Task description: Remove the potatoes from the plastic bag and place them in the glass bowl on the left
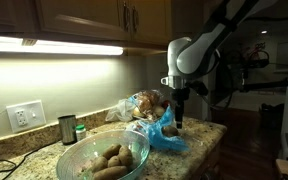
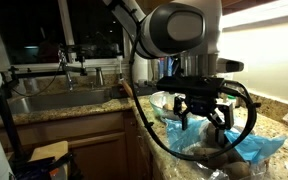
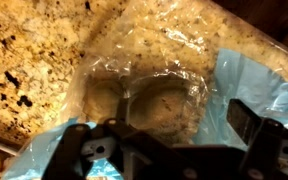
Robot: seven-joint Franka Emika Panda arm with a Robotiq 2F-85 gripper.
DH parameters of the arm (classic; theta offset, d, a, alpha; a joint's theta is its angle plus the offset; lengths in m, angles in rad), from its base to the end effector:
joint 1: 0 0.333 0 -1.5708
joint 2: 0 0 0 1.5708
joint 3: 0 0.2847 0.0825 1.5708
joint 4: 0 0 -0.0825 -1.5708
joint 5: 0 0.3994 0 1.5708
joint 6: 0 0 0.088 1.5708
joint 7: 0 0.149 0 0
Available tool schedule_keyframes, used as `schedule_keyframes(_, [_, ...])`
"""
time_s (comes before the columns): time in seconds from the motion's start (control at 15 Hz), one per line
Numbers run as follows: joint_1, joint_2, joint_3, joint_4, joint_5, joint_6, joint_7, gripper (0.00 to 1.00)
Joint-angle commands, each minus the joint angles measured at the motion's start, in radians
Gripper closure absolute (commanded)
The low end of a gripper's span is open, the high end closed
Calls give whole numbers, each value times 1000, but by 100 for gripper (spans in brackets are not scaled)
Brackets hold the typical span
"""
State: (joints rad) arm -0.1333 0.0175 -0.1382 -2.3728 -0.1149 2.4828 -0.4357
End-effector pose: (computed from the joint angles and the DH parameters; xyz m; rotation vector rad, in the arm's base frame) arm 0.5021 -0.1425 0.2406 3.0120 0.3815 0.0913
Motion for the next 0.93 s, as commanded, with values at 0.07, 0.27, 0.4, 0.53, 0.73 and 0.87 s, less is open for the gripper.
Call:
schedule_keyframes(0.07, [-14,21,-15,-16,-18,92,113,0])
schedule_keyframes(0.27, [-11,31,-8,1,-1,78,99,0])
schedule_keyframes(0.4, [-12,44,-8,1,-2,95,112,0])
schedule_keyframes(0.53, [-12,46,-8,1,-2,97,115,0])
schedule_keyframes(0.73, [-11,51,-7,-1,7,104,133,0])
schedule_keyframes(0.87, [-9,56,-6,-4,6,131,175,0])
